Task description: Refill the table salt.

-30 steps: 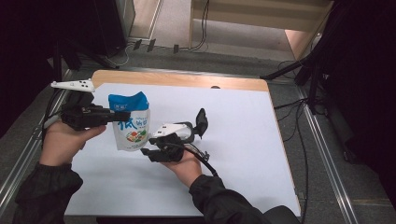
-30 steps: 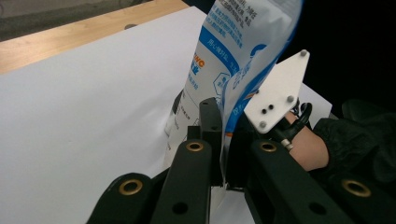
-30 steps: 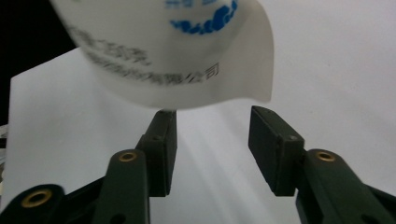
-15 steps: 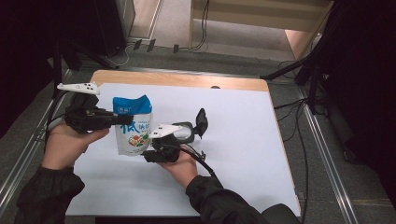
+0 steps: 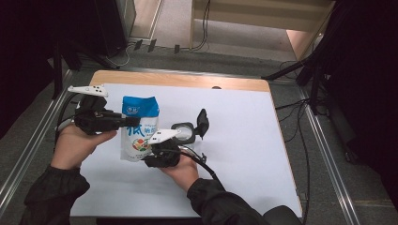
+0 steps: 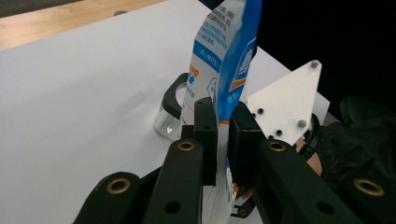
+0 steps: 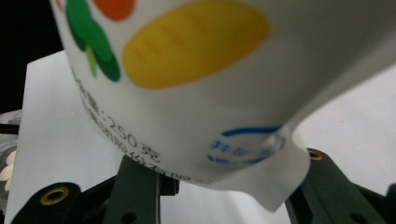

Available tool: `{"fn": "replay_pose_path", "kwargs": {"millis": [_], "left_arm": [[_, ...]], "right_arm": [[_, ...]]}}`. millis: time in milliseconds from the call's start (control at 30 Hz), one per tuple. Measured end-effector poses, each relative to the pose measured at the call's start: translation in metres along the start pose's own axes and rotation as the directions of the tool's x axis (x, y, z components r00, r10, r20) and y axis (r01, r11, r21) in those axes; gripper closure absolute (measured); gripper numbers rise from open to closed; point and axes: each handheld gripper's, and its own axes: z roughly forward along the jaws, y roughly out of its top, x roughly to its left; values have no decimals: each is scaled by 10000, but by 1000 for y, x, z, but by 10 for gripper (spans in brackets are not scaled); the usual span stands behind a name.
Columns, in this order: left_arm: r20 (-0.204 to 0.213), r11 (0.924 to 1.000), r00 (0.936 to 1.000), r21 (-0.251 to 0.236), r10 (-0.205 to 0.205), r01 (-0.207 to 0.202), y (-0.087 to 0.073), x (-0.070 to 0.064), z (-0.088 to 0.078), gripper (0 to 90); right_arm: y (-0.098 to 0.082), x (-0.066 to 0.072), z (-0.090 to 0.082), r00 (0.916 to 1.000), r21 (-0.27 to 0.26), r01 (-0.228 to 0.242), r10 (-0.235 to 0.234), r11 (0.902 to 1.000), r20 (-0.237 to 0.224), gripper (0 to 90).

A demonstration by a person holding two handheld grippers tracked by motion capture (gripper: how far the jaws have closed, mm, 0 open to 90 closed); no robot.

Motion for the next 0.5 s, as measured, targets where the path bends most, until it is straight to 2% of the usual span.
{"fn": "replay_pose_path", "kwargs": {"millis": [267, 500], "left_arm": [[342, 9999, 9994, 144, 10, -15, -3, 1, 10, 777], [595, 9990, 9978, 309, 295, -314, -6, 4, 14, 742]], "right_arm": [[-3, 0, -1, 9997, -21, -138, 138, 9999, -204, 626], [-1, -5, -4, 9983, -186, -390, 381, 9991, -438, 627]]}}
